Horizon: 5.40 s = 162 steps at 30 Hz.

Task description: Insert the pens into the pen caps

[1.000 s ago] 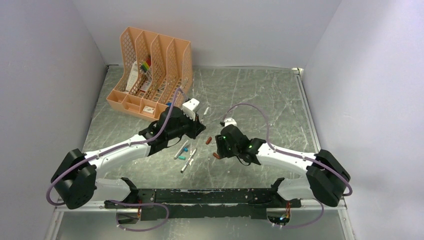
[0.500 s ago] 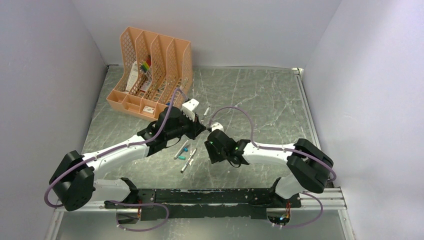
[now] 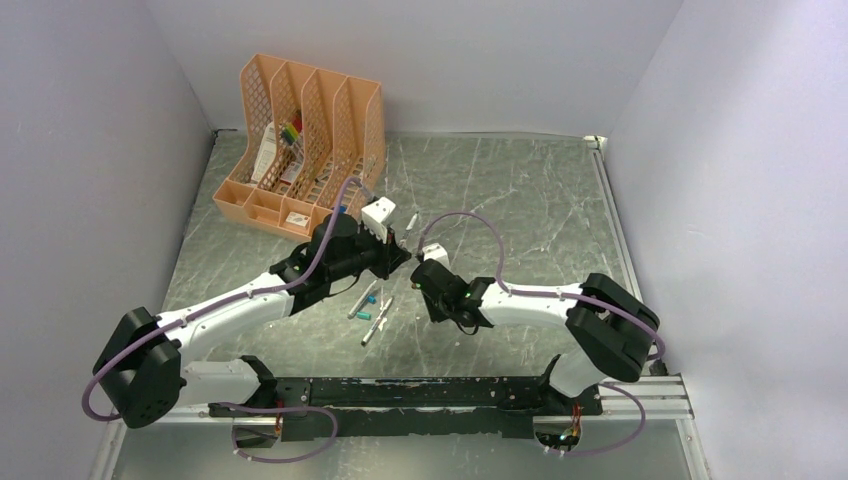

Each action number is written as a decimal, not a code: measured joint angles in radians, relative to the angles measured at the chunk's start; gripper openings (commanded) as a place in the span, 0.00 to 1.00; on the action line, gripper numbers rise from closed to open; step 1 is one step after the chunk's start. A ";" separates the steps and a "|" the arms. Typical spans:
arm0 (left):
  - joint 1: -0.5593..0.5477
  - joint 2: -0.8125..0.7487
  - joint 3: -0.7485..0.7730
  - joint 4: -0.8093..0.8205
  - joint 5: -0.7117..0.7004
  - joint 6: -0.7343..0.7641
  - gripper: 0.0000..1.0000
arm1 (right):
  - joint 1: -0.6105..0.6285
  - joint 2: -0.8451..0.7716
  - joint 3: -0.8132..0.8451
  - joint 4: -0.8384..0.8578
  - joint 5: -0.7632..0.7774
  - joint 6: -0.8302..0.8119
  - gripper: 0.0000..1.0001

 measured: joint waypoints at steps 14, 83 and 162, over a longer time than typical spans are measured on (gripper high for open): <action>0.008 0.087 -0.092 0.247 0.214 -0.265 0.07 | -0.181 -0.499 -0.095 0.208 -0.046 0.138 0.00; -0.021 0.255 -0.119 0.781 0.339 -0.613 0.07 | -0.406 -0.515 -0.156 0.728 -0.378 0.302 0.00; -0.088 0.304 0.228 0.242 0.283 0.031 0.07 | -0.349 -0.782 -0.113 0.279 -0.127 0.205 0.59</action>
